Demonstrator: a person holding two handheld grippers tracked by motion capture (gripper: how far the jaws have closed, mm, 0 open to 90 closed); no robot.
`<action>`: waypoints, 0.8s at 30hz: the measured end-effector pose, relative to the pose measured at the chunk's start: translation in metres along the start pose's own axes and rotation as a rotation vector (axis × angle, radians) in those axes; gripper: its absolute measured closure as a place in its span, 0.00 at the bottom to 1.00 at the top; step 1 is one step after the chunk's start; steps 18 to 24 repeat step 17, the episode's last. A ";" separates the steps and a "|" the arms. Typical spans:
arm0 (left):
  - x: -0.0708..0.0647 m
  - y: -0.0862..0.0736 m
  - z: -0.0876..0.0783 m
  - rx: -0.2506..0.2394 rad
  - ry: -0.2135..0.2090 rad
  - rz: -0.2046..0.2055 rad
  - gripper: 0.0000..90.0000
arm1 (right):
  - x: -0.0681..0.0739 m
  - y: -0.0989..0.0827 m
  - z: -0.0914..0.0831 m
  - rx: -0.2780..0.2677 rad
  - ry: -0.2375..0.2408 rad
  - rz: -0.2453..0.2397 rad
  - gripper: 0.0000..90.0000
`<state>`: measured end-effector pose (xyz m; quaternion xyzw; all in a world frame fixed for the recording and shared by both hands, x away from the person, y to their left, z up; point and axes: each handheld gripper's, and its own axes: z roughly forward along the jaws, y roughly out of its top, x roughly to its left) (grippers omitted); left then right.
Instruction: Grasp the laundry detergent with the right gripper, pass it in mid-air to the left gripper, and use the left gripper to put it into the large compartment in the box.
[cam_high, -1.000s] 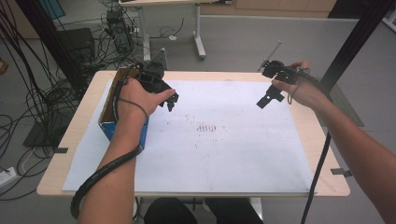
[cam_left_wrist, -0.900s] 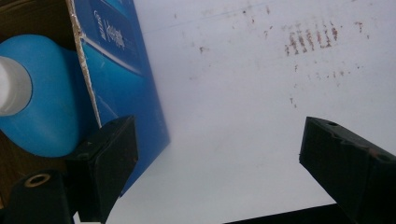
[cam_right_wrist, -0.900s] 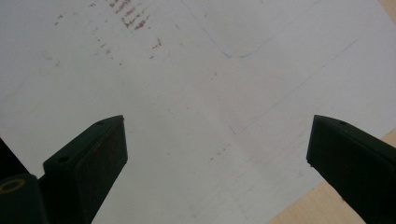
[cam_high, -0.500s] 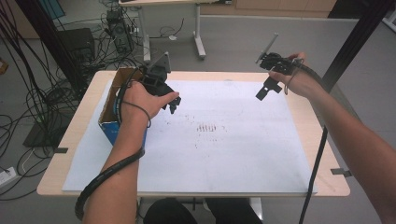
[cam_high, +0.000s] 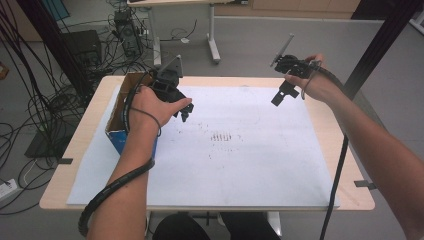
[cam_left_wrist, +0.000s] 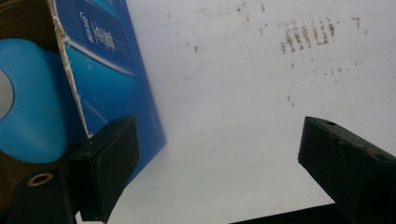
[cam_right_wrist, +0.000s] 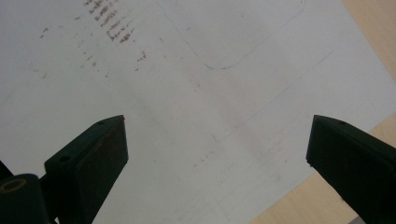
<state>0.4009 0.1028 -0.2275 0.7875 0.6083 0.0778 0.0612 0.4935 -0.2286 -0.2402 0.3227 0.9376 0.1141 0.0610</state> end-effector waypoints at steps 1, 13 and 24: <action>-0.001 0.000 0.000 0.000 0.002 0.001 0.15 | 0.000 0.000 0.000 0.001 -0.004 -0.004 0.06; -0.005 0.001 0.001 -0.012 0.011 0.004 0.15 | -0.002 -0.005 -0.003 0.001 -0.004 0.008 0.06; -0.006 0.000 0.000 -0.030 0.013 -0.004 0.15 | -0.001 -0.007 -0.005 -0.003 -0.003 0.009 0.06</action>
